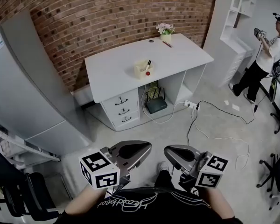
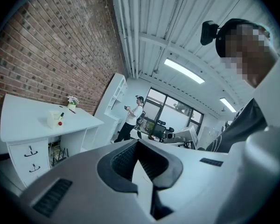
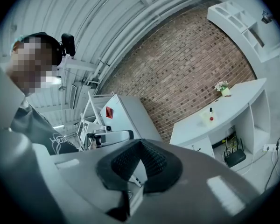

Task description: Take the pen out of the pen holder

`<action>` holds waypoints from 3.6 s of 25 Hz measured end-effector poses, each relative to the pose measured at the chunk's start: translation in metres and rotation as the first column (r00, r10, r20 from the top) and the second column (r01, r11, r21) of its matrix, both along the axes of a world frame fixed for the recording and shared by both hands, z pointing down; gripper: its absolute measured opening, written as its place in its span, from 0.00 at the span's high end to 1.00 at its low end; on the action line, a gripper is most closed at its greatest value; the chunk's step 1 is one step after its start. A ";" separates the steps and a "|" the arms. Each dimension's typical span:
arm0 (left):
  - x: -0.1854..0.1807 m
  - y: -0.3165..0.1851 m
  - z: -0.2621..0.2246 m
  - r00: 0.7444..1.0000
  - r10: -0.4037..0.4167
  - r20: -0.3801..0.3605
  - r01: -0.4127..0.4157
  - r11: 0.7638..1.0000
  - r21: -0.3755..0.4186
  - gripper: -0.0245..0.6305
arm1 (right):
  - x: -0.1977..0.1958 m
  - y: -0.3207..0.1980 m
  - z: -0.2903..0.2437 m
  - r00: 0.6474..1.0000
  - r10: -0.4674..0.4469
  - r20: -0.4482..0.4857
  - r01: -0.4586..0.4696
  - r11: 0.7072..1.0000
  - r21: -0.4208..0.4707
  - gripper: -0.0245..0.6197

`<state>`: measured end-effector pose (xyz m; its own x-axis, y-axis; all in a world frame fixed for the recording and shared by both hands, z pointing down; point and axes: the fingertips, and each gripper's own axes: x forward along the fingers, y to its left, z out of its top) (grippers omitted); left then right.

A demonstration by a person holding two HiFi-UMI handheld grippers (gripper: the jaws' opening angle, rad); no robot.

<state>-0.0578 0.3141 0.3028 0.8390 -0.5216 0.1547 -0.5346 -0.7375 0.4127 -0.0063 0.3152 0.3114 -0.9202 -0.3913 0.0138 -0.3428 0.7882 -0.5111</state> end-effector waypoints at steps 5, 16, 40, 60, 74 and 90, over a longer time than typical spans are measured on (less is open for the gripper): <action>0.014 -0.023 0.008 1.000 -0.005 0.018 0.005 1.000 -0.024 0.96 | 0.014 -0.025 0.007 1.000 0.002 0.013 -0.001 1.000 -0.024 0.96; 0.041 -0.111 0.028 0.993 -0.099 0.059 0.104 0.991 -0.089 0.96 | 0.047 -0.108 0.021 0.998 -0.033 0.049 0.036 0.998 -0.057 0.96; 0.128 -0.235 0.039 0.983 -0.122 0.140 0.135 0.987 -0.088 0.96 | 0.126 -0.247 0.021 0.997 -0.027 0.076 0.029 1.000 -0.013 0.96; 0.097 -0.305 0.042 0.983 -0.136 0.124 0.145 0.987 -0.073 0.96 | 0.108 -0.313 0.028 0.999 0.001 0.049 0.002 0.999 -0.045 0.96; 0.058 -0.414 0.063 0.986 -0.090 0.138 0.109 0.985 -0.137 0.96 | 0.066 -0.413 0.051 0.999 0.025 0.020 -0.022 0.991 -0.129 0.96; 0.005 -0.497 0.096 0.979 -0.070 0.192 0.097 0.986 -0.134 0.96 | 0.023 -0.479 0.087 0.998 0.040 -0.038 -0.047 0.978 -0.204 0.96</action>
